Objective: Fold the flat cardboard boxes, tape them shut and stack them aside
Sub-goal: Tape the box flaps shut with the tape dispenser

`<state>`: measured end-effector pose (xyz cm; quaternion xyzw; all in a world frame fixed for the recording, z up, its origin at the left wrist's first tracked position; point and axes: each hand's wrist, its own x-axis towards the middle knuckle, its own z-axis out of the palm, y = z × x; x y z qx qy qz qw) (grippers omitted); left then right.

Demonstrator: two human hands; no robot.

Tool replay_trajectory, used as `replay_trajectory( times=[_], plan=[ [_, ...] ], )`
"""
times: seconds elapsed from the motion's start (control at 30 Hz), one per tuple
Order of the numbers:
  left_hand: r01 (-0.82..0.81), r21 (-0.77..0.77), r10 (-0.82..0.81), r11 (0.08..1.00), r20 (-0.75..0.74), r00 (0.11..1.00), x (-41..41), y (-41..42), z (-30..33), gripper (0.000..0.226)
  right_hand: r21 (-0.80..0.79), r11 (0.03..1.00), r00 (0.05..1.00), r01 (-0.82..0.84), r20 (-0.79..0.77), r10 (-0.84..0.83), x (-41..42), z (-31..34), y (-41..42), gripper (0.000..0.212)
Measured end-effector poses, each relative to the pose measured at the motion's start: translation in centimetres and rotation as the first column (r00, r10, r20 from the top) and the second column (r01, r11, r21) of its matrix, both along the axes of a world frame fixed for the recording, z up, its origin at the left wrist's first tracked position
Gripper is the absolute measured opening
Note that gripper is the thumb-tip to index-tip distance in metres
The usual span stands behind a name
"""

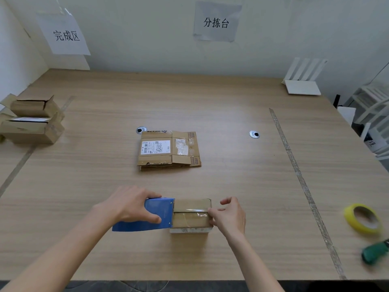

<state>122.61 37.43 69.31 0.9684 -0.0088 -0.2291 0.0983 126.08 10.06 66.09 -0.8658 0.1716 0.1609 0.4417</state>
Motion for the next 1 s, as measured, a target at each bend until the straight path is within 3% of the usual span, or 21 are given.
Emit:
replay_trajectory(
  times=[0.33,0.43,0.6,1.0],
  plan=[
    [-0.006,-0.022,0.006,1.0,-0.028,1.0,0.4,-0.4,0.3,0.069,0.19,0.961,0.956,0.201,-0.252,-0.15,2.4,-0.5,-1.4,0.052],
    [-0.001,-0.025,0.0,1.0,-0.026,1.0,0.3,-0.3,0.2,0.07,0.295,0.92,0.923,0.259,-0.357,-0.145,3.1,-0.8,-1.9,0.041],
    [0.006,-0.028,-0.006,1.0,-0.006,1.0,0.1,-0.3,0.2,0.069,0.411,0.89,0.898,0.2,-0.439,0.001,3.5,-0.4,-2.6,0.025],
    [0.006,-0.029,-0.006,1.0,0.004,1.0,-0.1,-0.3,-0.1,0.07,0.348,0.936,0.954,0.055,-0.296,0.054,2.8,-0.9,-2.5,0.016]
  ],
)
